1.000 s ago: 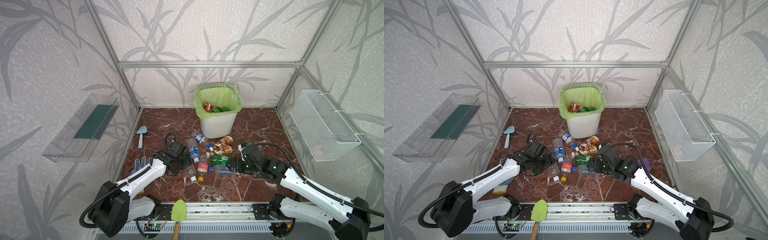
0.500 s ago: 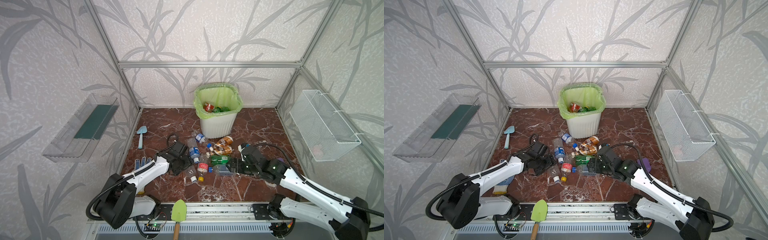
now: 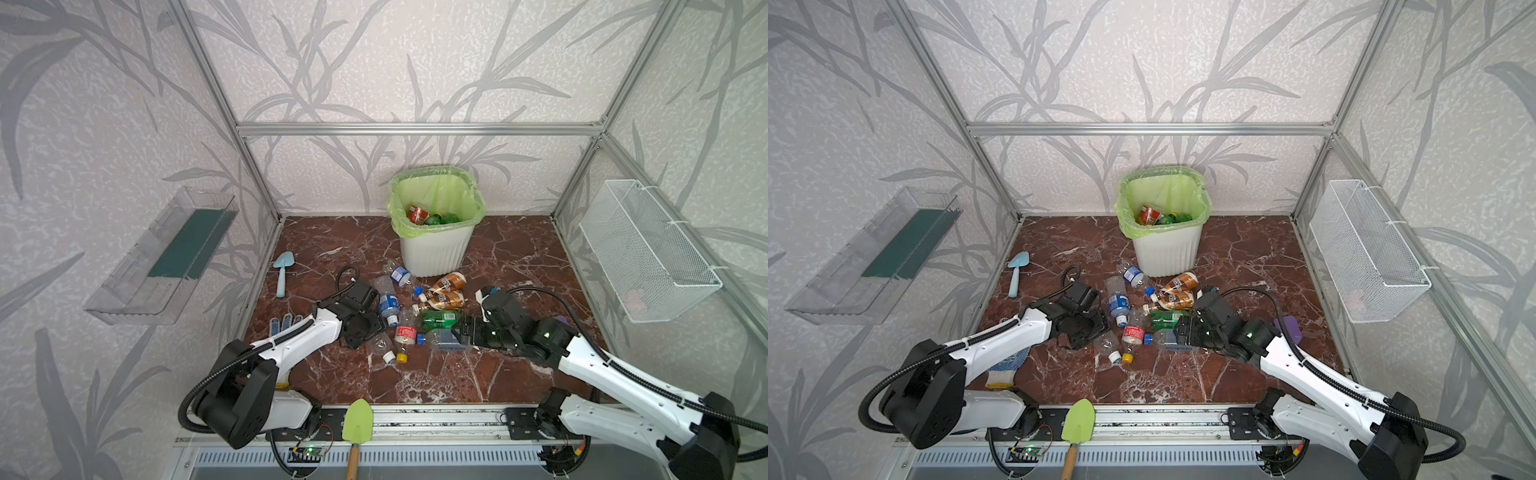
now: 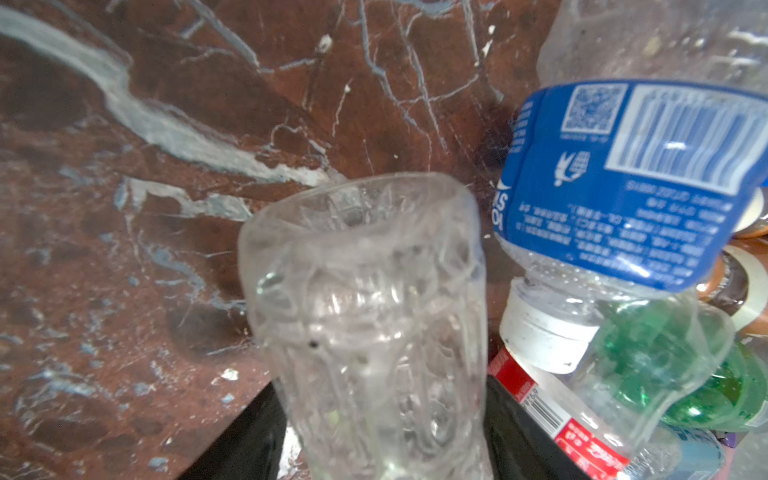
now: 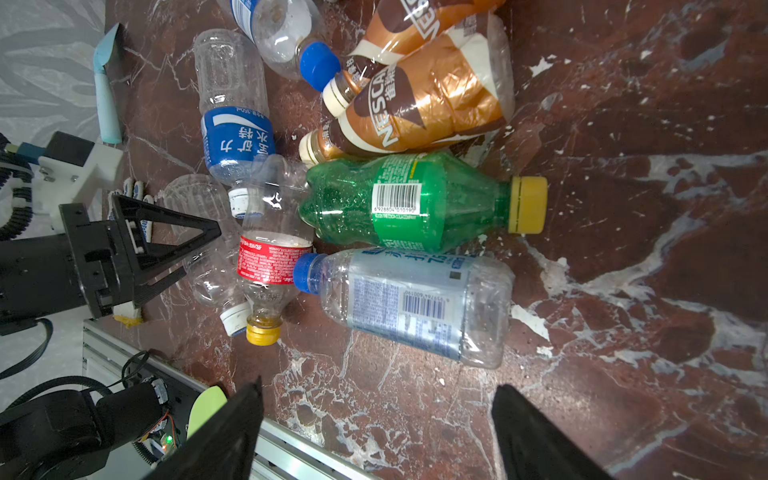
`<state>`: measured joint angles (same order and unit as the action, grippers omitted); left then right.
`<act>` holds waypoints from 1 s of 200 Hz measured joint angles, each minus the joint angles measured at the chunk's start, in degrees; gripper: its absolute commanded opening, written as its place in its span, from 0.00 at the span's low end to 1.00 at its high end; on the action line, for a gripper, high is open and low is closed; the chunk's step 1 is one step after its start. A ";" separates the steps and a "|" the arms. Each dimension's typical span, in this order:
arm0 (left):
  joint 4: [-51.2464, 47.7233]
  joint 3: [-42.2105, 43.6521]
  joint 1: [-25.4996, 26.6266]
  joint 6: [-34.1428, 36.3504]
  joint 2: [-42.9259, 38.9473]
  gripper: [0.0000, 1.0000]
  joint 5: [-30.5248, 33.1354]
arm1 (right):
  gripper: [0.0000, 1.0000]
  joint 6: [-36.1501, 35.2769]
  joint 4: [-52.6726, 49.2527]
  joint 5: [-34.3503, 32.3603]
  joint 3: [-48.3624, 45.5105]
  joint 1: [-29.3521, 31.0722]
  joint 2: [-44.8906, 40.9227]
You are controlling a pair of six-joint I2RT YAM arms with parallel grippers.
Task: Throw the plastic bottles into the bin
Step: 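Grasp a clear water bottle with the left gripper while the right gripper returns, then lift the clear bottle over the bin with the left gripper and release it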
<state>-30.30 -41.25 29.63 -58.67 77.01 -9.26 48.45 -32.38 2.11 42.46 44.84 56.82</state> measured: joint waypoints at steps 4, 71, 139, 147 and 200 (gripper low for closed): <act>-0.09 0.00 0.00 0.02 0.00 0.72 0.00 | 0.87 0.00 0.00 -0.02 0.00 0.00 0.04; -0.81 0.00 -0.07 0.63 0.00 0.65 0.17 | 0.86 0.00 0.00 -0.02 0.00 0.00 0.15; -1.68 3.69 -1.07 1.73 -6.86 0.60 -0.13 | 0.85 0.11 0.02 -0.02 0.00 0.00 0.15; -2.29 4.22 -1.31 1.79 -8.85 0.60 -0.17 | 0.85 0.15 0.04 -0.02 0.00 0.00 0.17; -4.81 4.68 -2.29 2.16 -20.57 0.60 -0.13 | 0.85 0.26 0.85 -0.02 0.00 0.07 0.79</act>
<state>-35.11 -36.58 27.33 -56.51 56.45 -9.39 48.71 -31.53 2.09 42.46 44.91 57.60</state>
